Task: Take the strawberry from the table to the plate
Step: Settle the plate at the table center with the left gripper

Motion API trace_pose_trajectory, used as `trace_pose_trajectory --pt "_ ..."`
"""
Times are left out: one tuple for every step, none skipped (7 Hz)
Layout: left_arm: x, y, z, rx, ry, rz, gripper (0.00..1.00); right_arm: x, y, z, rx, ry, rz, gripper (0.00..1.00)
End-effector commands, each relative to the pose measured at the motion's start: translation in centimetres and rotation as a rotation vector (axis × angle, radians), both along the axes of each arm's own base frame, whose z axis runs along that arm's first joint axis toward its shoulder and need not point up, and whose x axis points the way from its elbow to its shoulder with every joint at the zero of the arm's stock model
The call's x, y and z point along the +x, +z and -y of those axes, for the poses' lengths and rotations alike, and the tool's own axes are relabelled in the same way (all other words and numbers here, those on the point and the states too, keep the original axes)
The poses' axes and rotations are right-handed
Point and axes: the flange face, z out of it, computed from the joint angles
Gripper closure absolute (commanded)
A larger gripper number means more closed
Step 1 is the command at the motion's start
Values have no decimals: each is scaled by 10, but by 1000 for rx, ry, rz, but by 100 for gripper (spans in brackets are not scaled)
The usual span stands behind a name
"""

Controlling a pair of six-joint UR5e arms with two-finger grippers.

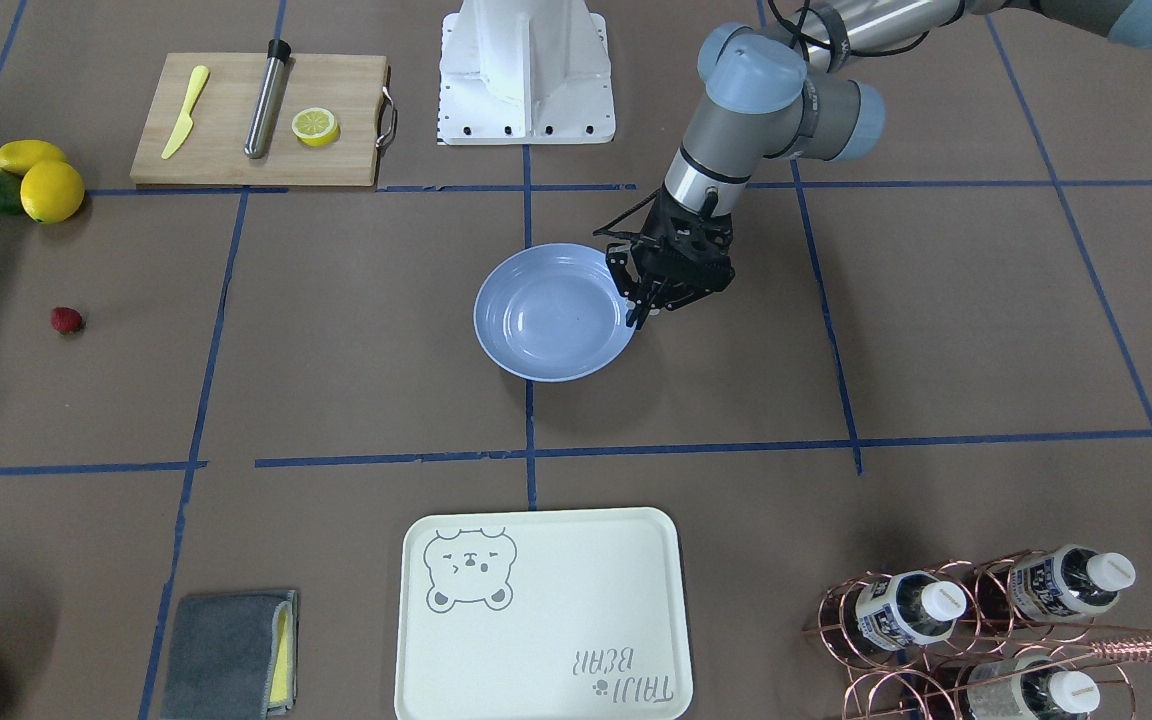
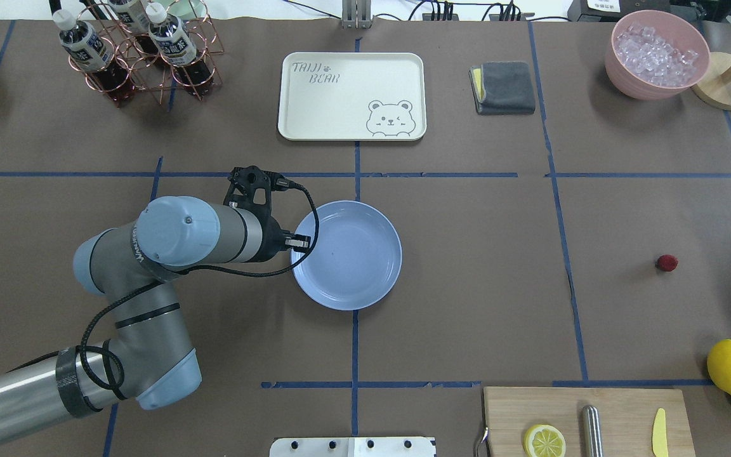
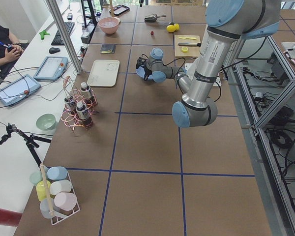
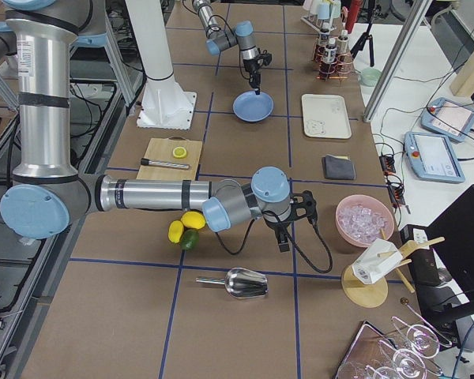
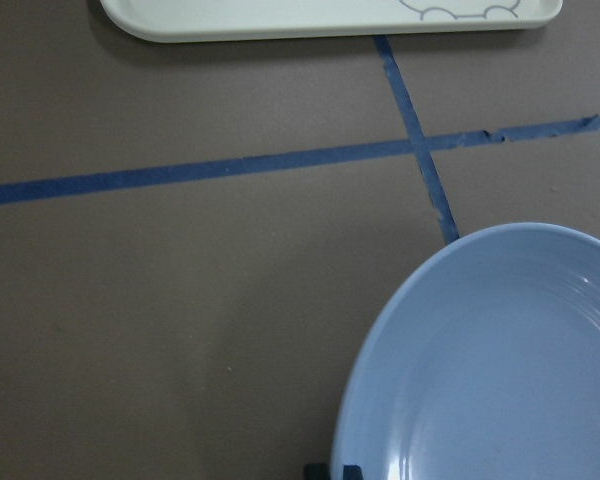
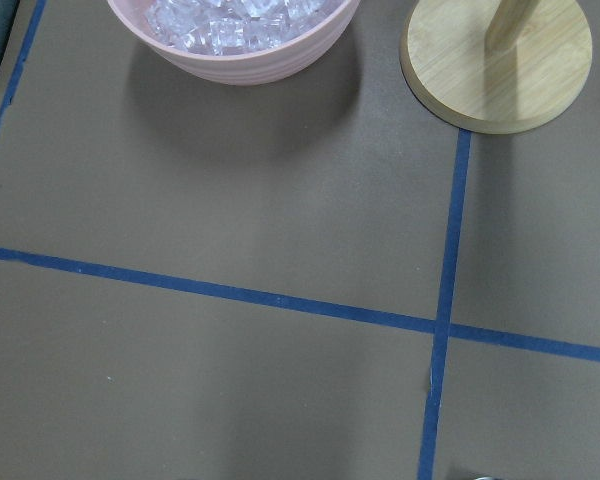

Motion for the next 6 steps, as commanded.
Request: trace_pose_trajectory --pt "7 5 -1 -2 2 1 100 0 -1 0 0 1 0 0" --pt "6 4 -1 1 2 -4 100 0 0 0 0 1 -1 0" --pt "6 4 -1 0 2 -6 100 0 -1 0 1 0 0 0" --pt "7 5 0 0 2 -3 100 0 0 0 0 0 0 0" --pt "9 3 1 1 2 -4 100 0 0 0 0 0 0 0" --pt "10 1 0 1 3 -7 100 0 0 0 0 0 0 0"
